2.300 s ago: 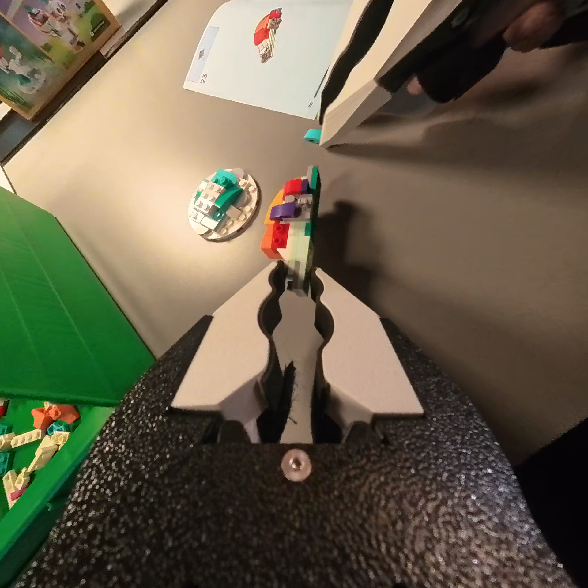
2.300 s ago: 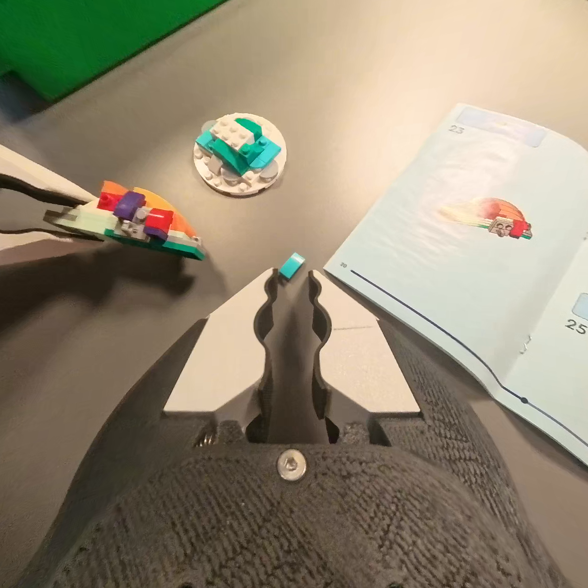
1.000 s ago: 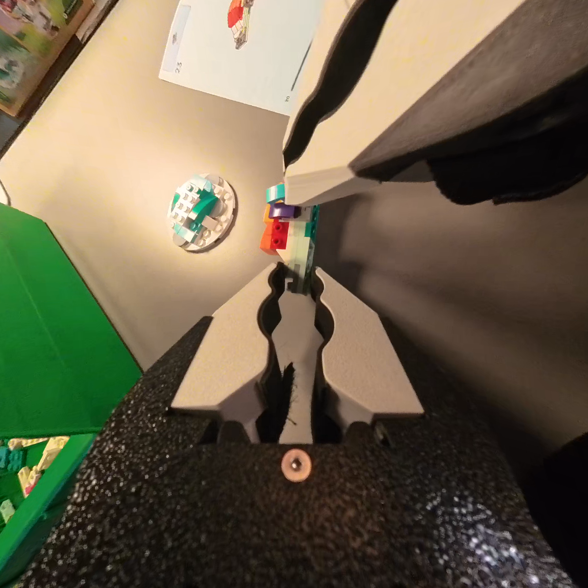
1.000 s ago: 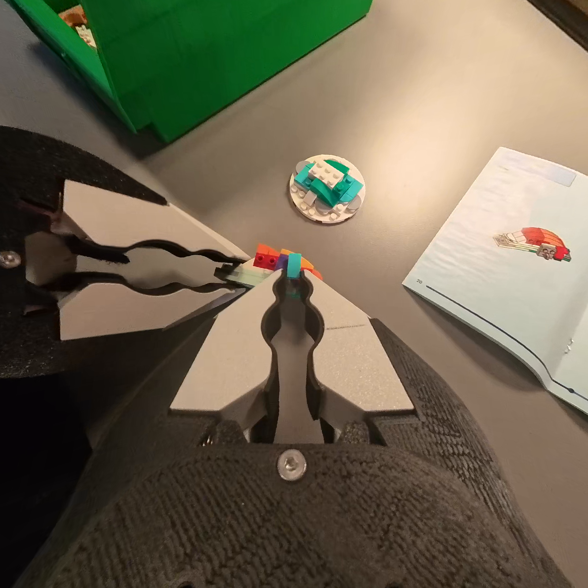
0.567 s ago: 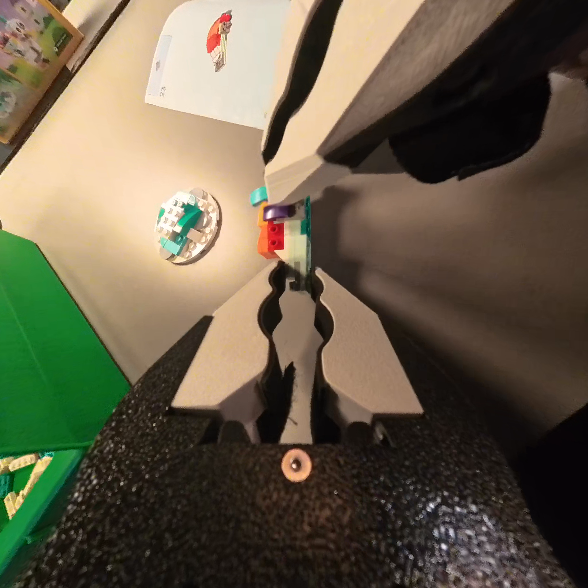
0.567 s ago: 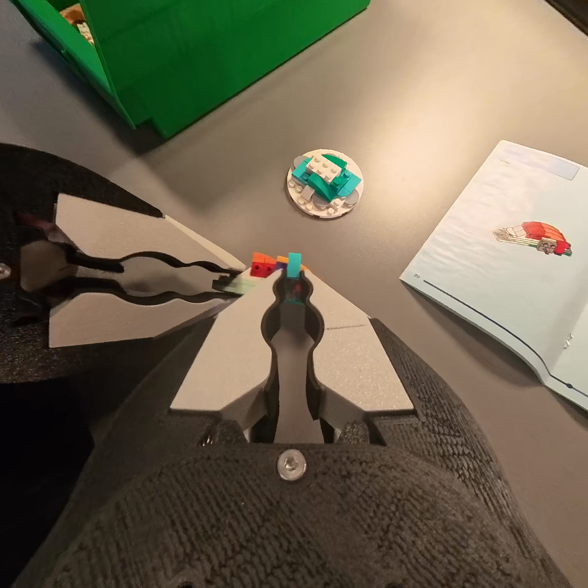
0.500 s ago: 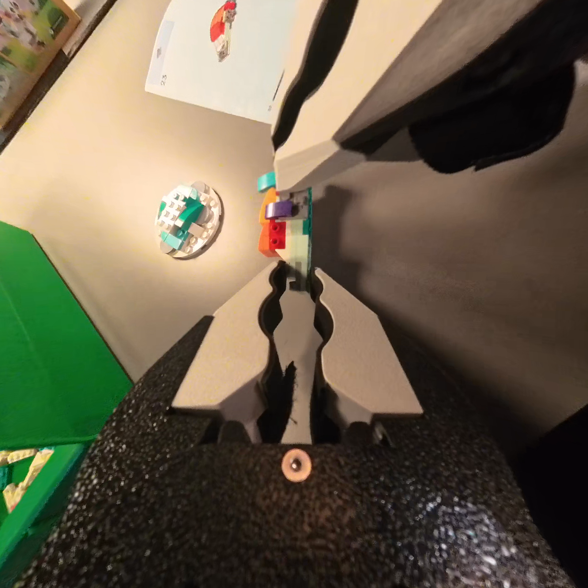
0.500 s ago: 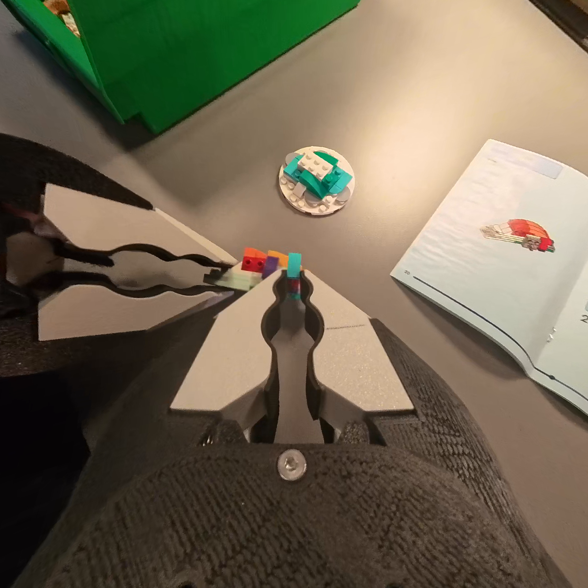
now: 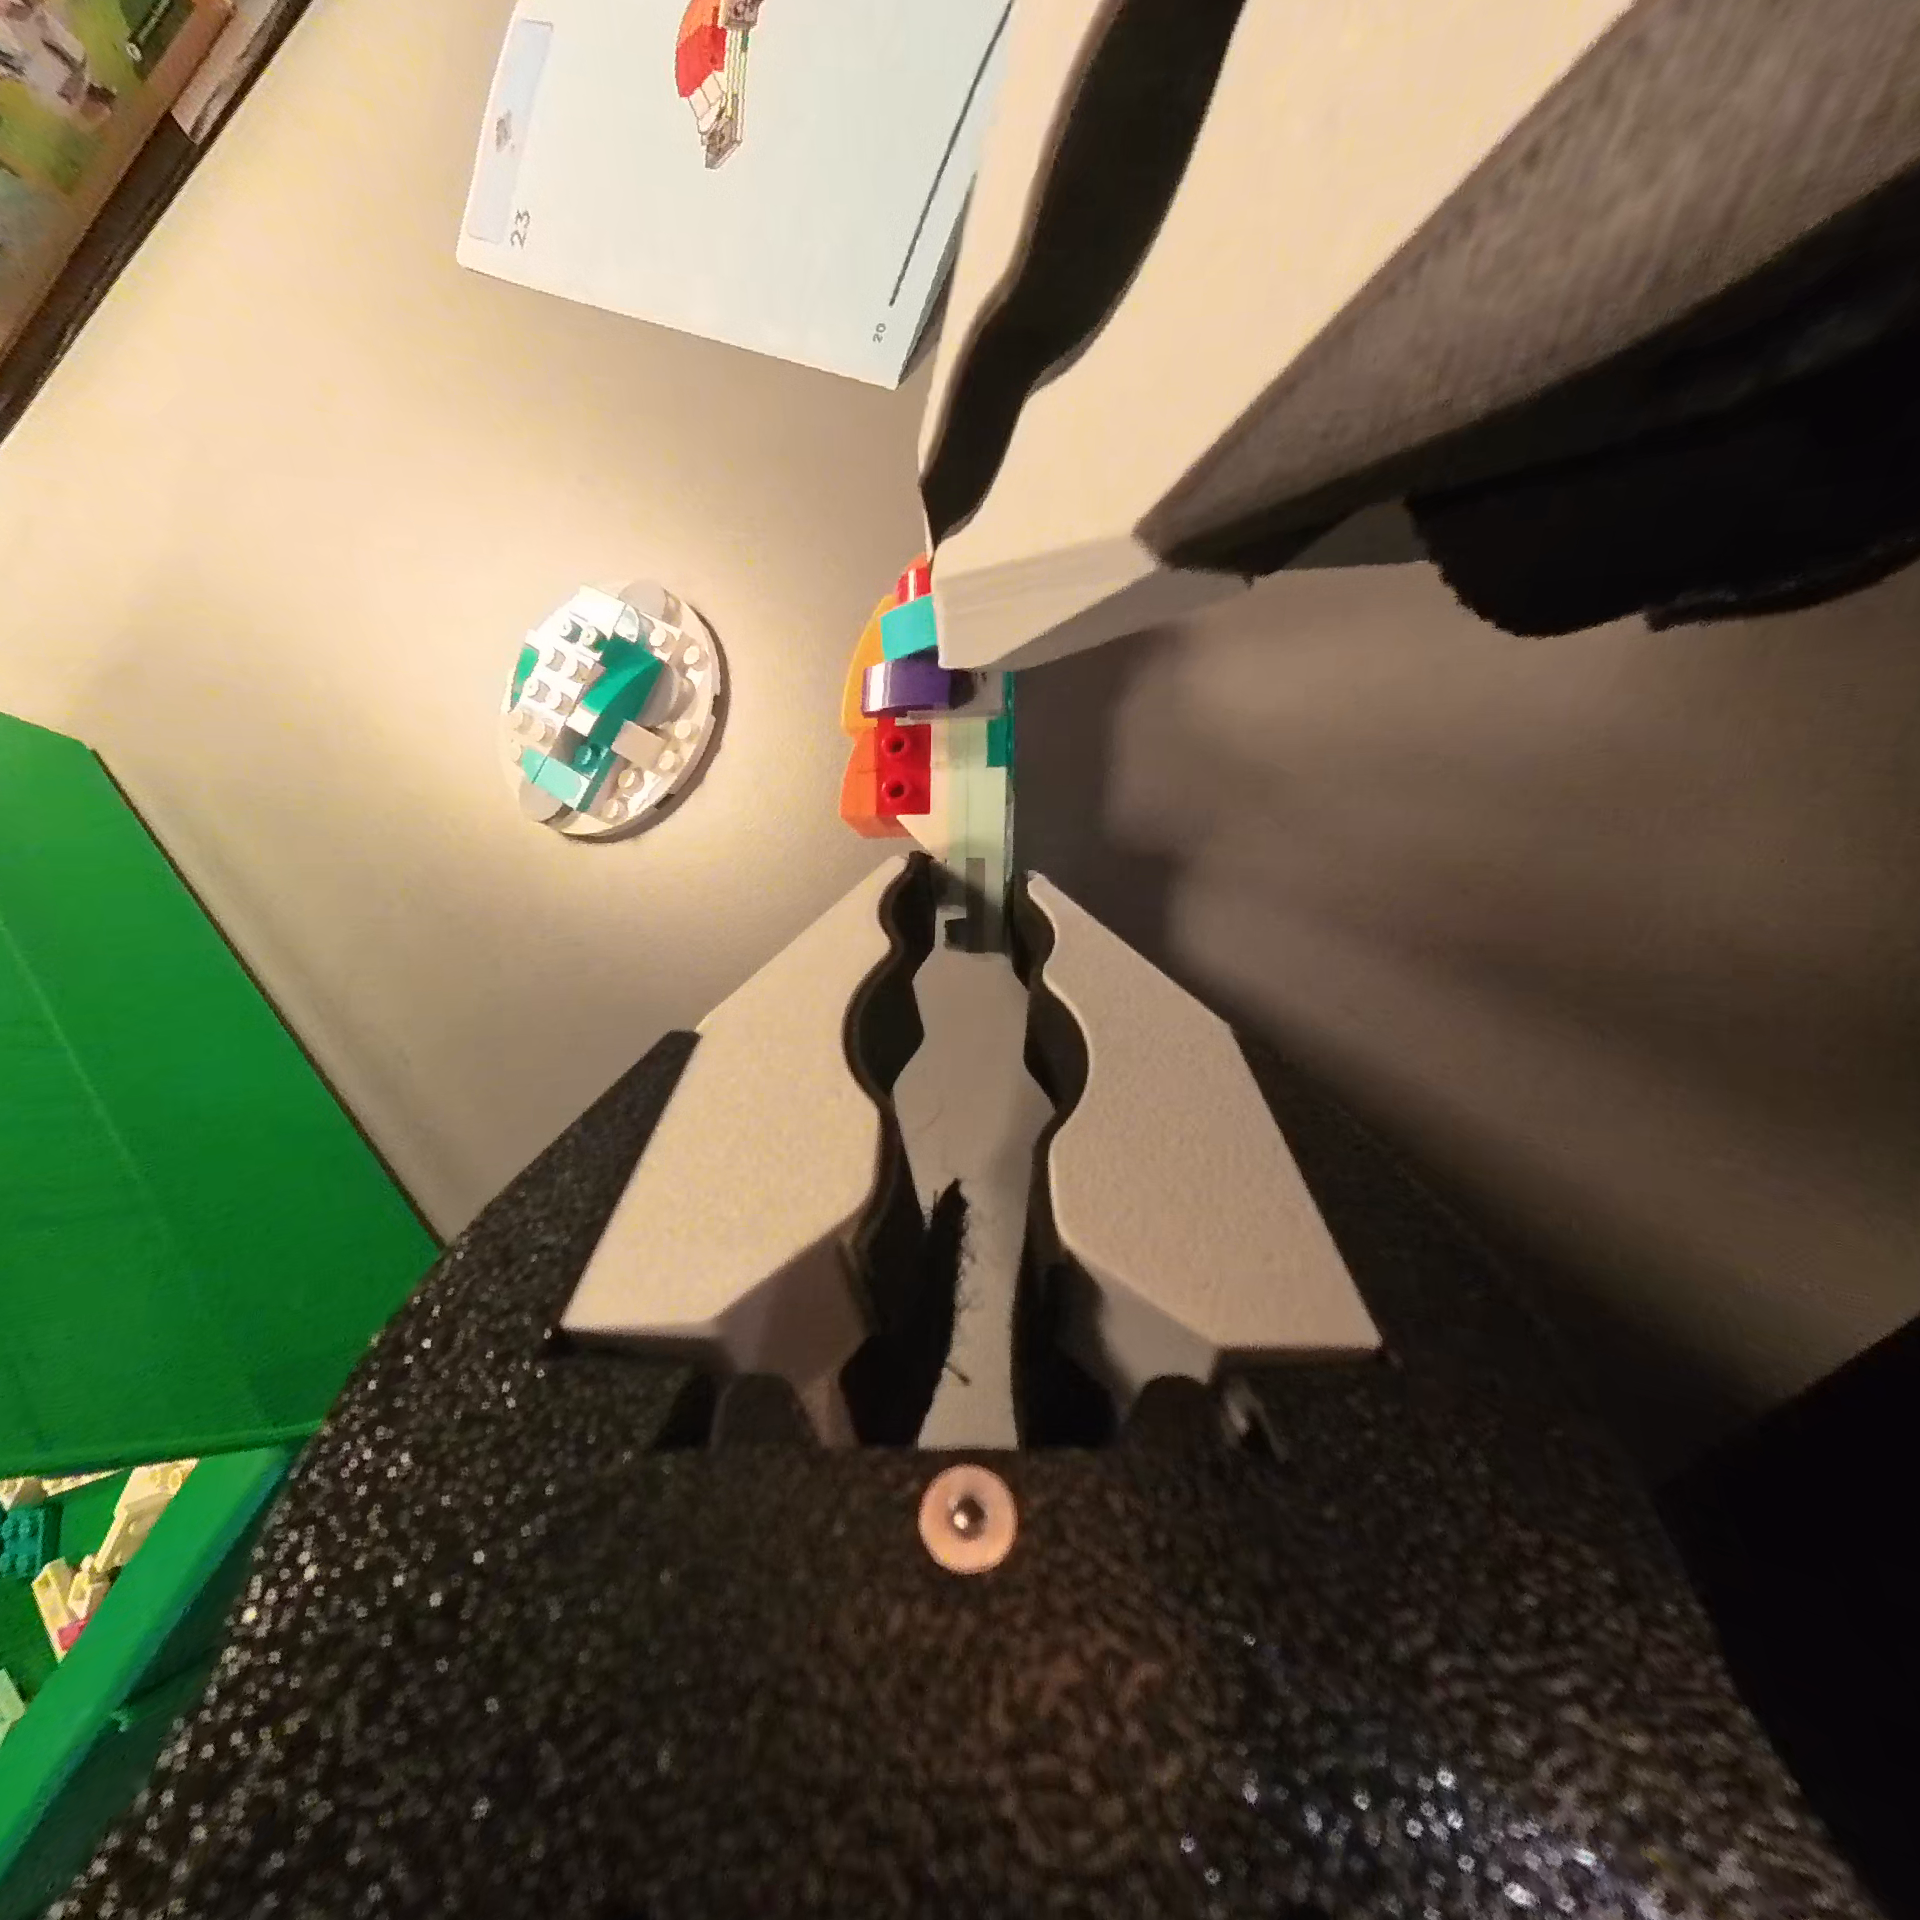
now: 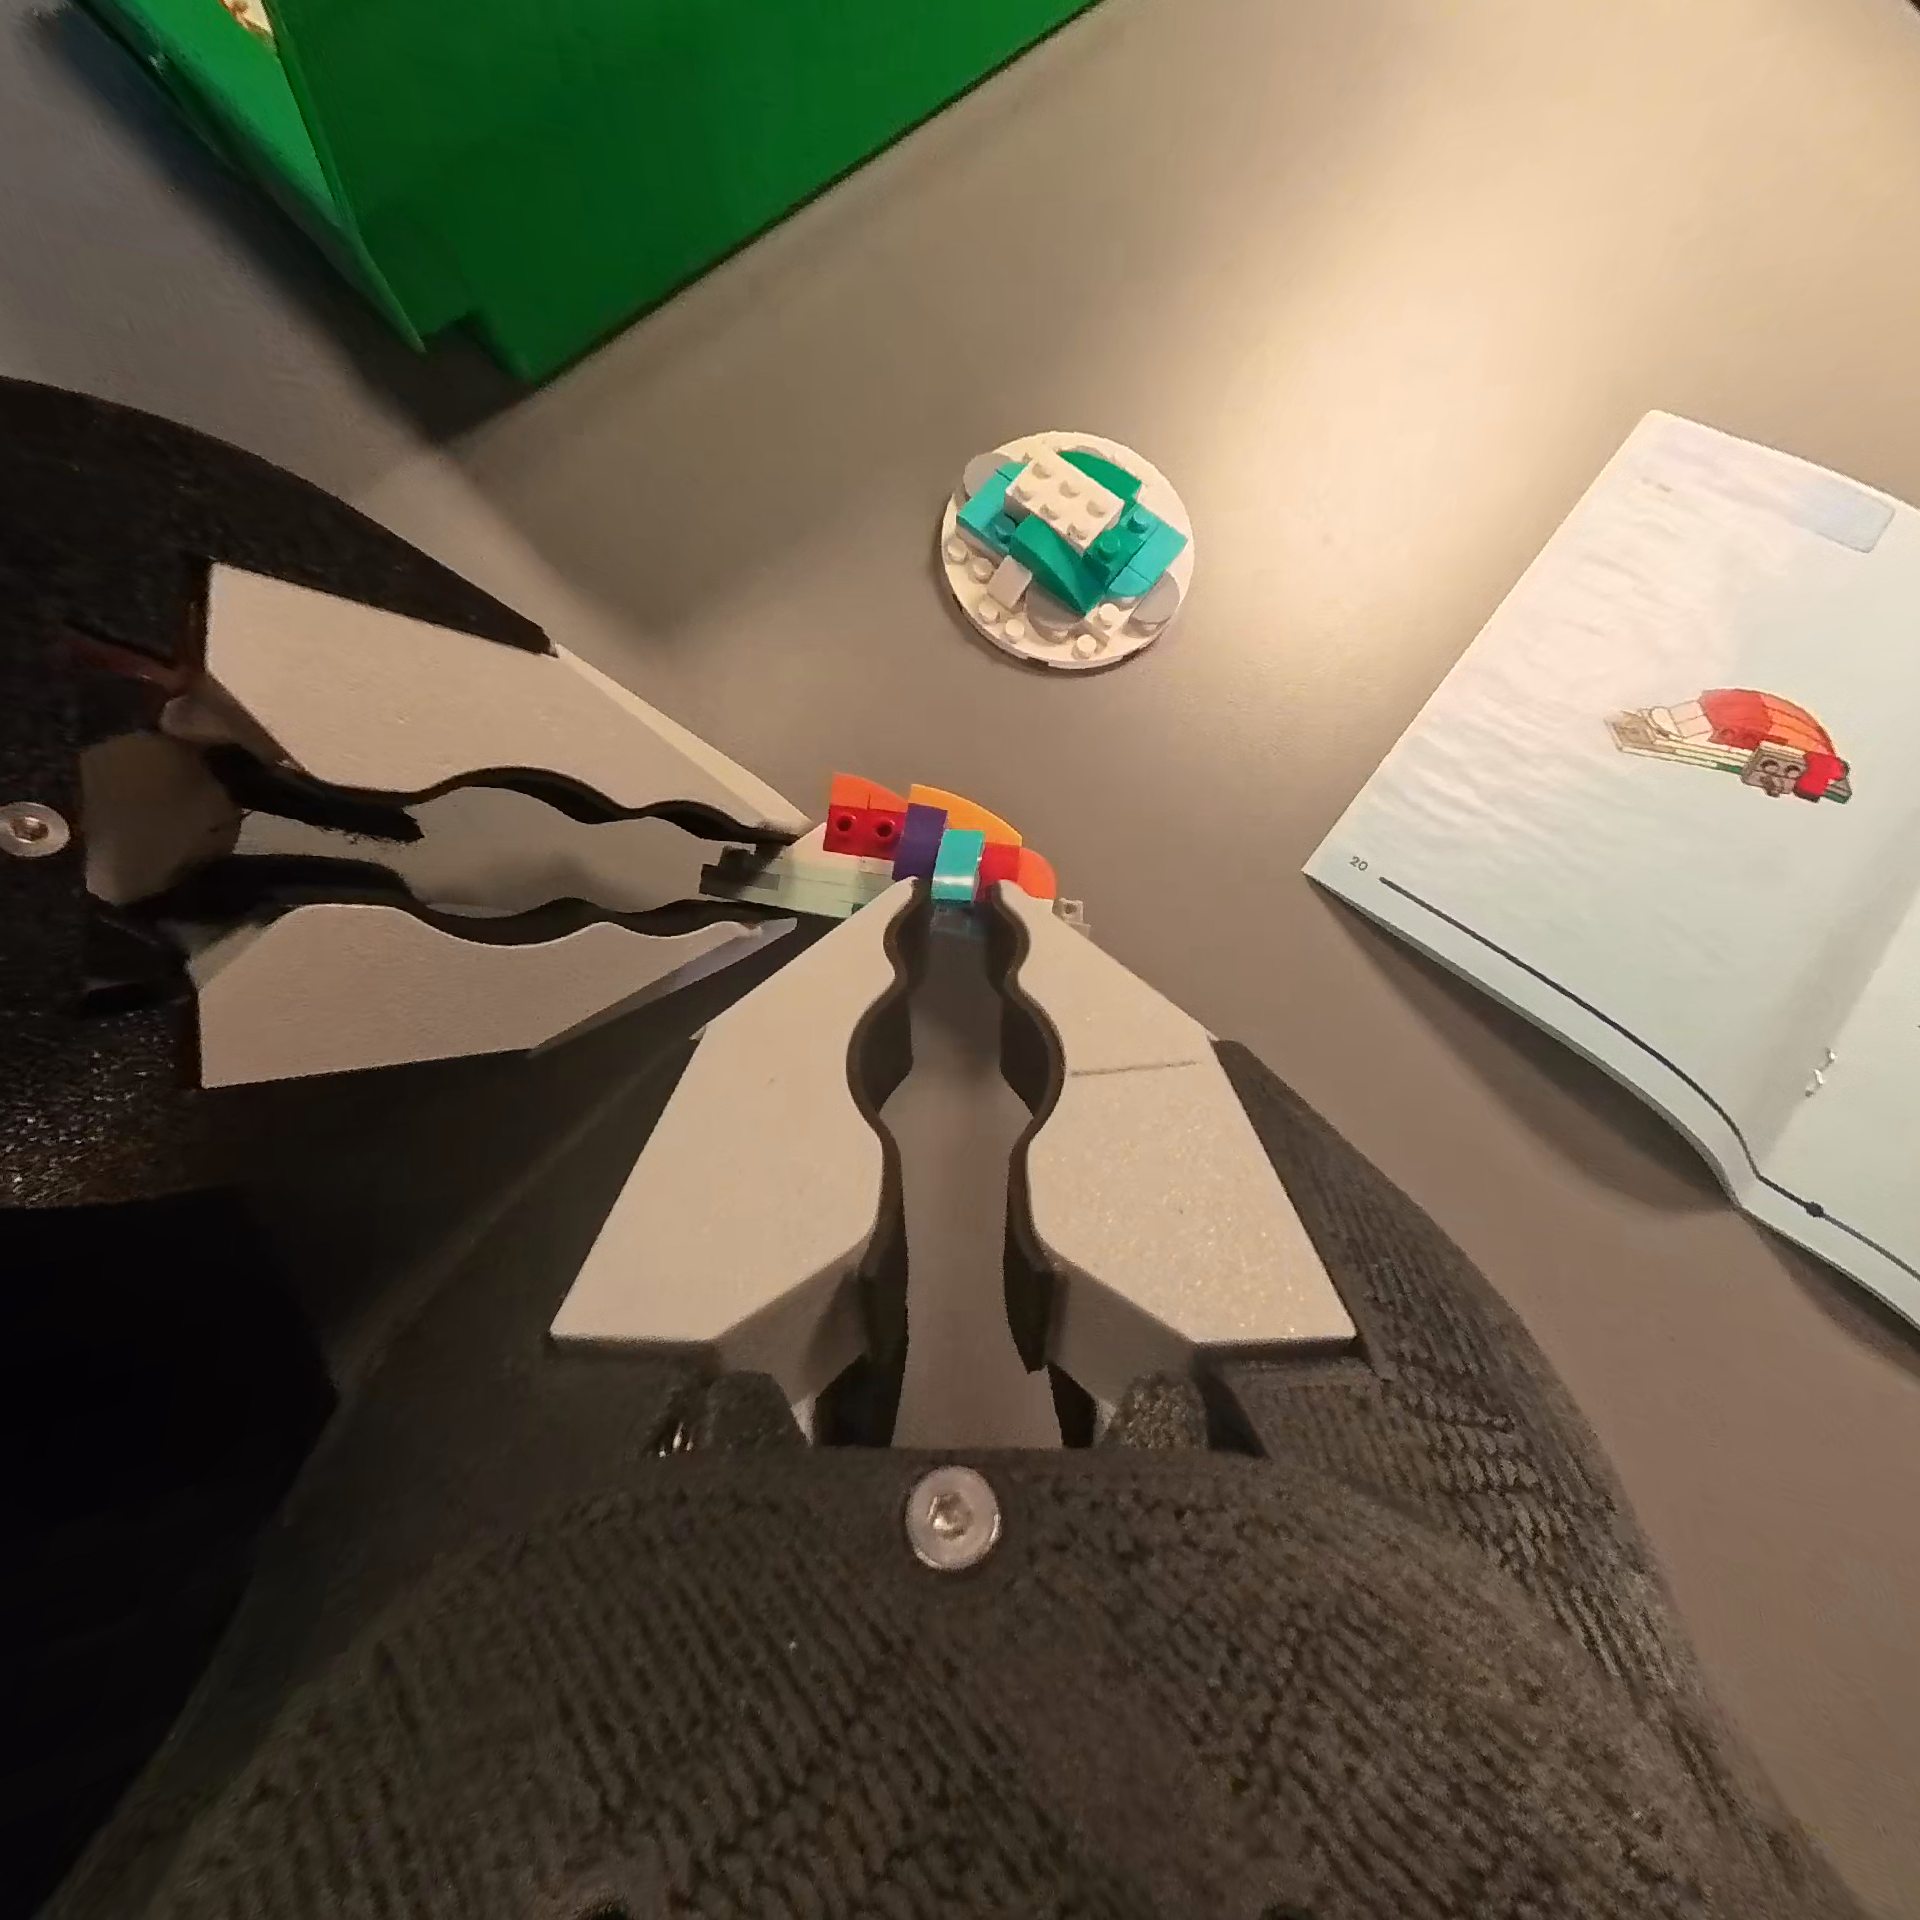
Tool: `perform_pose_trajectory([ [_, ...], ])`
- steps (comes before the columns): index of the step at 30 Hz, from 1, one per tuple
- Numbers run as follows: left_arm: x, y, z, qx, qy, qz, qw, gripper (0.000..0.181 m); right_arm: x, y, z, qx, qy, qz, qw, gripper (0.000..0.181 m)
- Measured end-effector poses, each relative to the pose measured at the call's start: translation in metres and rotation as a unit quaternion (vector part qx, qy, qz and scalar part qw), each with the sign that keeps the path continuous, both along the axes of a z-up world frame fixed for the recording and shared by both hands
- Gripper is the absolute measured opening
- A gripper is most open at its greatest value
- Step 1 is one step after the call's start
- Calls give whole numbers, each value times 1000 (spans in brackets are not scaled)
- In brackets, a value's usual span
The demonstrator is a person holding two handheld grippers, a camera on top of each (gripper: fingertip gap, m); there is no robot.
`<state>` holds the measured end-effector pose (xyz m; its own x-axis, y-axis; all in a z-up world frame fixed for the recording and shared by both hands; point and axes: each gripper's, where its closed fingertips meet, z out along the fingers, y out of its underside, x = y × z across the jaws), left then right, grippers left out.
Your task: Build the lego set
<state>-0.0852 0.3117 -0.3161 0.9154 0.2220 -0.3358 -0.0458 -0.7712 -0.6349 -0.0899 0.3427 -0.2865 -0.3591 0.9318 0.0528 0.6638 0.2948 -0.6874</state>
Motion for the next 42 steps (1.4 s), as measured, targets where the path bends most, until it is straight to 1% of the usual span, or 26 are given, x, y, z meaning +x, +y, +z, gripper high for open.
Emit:
perform_pose_trajectory([
  [9,0,0,0,0,-5,-3,1000,12,-1,2,0,4,2,0,1000,14],
  [12,0,0,0,0,-7,-4,1000,12,0,-3,1,-7,1,10,1000,22],
  [14,0,1,0,1,-10,-6,1000,12,0,-3,2,3,7,15,1000,25],
  [17,0,1,0,4,-16,-8,1000,12,1,-6,8,18,30,39,999,32],
  [20,-1,1,-1,11,-33,-12,999,12,2,-3,14,63,80,97,990,45],
  [22,-5,2,-1,20,-41,-13,999,12,5,1,12,112,115,152,975,55],
  [25,-9,3,-1,36,-62,-16,997,12,9,4,2,193,163,231,939,60],
  [27,-10,3,-1,39,-69,-17,997,12,9,6,-4,253,195,272,908,60],
  [30,-10,3,-1,41,-76,-18,996,11,4,9,-7,345,244,315,850,58],
  [32,-10,4,-2,44,-82,-19,995,11,3,5,-7,384,267,344,814,55],
  [33,-10,4,-2,45,-85,-21,995,11,3,4,-8,394,268,357,803,52],
  [34,-10,4,-1,44,-83,-24,995,11,2,4,-6,392,266,355,806,47],
  [35,-11,3,-1,42,-77,-29,996,11,0,6,-5,372,258,346,822,45],
  [36,-11,3,-1,38,-70,-37,996,11,1,5,-3,333,246,343,843,45],
  [38,-10,2,2,38,-56,-62,996,12,7,2,9,219,225,337,888,43],
  [39,-8,2,5,43,-56,-76,995,11,12,-1,16,153,207,342,904,43],
  [41,1,2,11,49,-52,-122,990,12,24,-5,32,15,160,345,925,42],
  [42,7,1,14,49,-47,-148,987,11,30,-7,40,-53,134,345,928,42],
])
